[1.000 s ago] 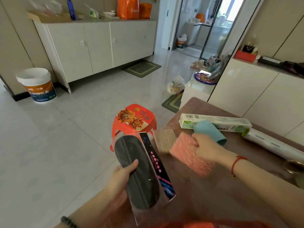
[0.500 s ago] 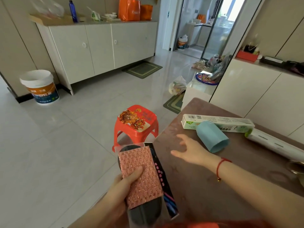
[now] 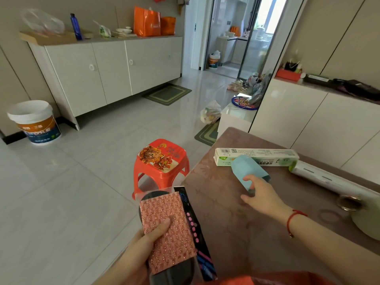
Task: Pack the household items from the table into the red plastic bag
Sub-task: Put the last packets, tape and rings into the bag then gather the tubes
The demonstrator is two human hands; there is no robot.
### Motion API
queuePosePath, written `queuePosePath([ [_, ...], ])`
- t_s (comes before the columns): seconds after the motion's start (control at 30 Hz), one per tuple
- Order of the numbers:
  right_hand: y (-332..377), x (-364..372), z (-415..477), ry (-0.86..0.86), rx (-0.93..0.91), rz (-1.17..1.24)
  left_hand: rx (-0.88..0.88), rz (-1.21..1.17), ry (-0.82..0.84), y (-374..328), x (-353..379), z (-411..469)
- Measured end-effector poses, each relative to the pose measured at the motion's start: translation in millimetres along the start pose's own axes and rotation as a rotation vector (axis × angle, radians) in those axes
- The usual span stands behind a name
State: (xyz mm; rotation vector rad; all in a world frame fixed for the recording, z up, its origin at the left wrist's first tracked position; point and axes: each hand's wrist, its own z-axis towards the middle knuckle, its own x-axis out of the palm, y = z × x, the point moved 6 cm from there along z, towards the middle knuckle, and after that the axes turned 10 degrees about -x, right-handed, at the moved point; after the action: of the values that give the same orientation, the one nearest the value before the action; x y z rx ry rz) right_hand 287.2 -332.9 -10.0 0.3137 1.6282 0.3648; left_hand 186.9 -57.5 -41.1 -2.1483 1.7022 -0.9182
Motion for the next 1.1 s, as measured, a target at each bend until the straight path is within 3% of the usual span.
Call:
queuePosePath([
  [0.13,-15,-1,3,0.016,0.092,0.057,0.008,-0.021,-0.033,-4,-1,2],
  [0.27,-16,7,15,0.058,0.167,0.379,0.058,-0.020,-0.006,-16,1,4],
  [0.5,-6,-29,-10,-0.166,0.158,0.655,0.244,-0.042,0.095,-56,30,-24],
  [0.73,0,-135,-125,-0.608,0.116,0.890,0.380,-0.108,0.395,-60,103,-135],
  [0.93,30,-211,-260,-0.800,-0.082,0.933,0.247,-0.086,0.689,6,161,-214],
  [1.1,44,-231,-368,-0.891,-0.155,0.896,0.153,0.012,0.765,83,168,-240],
])
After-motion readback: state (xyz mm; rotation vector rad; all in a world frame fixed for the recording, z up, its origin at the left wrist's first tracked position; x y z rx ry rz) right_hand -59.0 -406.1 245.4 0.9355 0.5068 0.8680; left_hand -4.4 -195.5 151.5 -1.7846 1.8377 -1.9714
